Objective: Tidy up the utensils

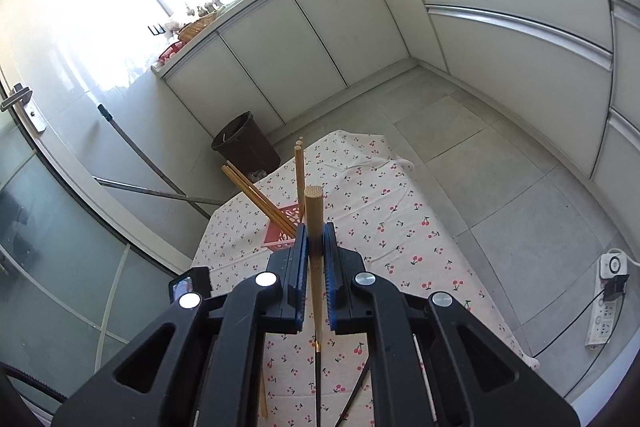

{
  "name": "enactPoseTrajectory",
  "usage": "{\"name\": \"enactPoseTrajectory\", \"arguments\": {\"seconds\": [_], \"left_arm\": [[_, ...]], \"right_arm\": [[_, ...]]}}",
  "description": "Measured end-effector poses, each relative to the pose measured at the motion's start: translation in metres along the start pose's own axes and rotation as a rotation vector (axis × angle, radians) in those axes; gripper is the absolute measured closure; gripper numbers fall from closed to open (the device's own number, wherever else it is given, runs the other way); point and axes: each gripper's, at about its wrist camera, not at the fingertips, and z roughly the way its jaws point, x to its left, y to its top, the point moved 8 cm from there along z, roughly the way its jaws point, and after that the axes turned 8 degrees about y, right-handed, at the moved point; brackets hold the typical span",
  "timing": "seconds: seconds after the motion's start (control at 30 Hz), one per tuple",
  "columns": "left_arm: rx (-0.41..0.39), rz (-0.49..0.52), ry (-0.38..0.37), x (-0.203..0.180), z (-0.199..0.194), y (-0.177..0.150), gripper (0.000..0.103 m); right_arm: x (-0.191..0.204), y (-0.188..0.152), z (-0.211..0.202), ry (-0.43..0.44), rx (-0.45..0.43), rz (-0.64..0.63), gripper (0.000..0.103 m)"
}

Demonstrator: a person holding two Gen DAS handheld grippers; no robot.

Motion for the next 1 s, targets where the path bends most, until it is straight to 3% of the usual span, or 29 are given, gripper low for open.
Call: {"name": "enactPoseTrajectory", "arguments": {"seconds": [0.3, 0.5, 0.8, 1.0], "left_arm": [[-0.259, 0.022, -0.138, -0.006, -0.125, 0.002, 0.099], [-0.404, 0.008, -0.187, -0.009, -0.197, 0.003, 0.099], [-0.555, 0.024, -0.216, -0.050, -0.286, 0.083, 0.099], [-0.583, 0.046, -0.169, -0.087, -0.284, 0.125, 0.099]], "right_arm": [[-0.001, 0.004, -0.002, 0.026, 0.004, 0.027, 0.095], [-0.007, 0.005, -0.003, 0.040, 0.010, 0.055, 0.095], [-0.032, 0.013, -0.002, 0.039, 0.006, 0.155, 0.095], [-0.043, 0.018, -0.002, 0.033, 0.002, 0.186, 0.095]]}}
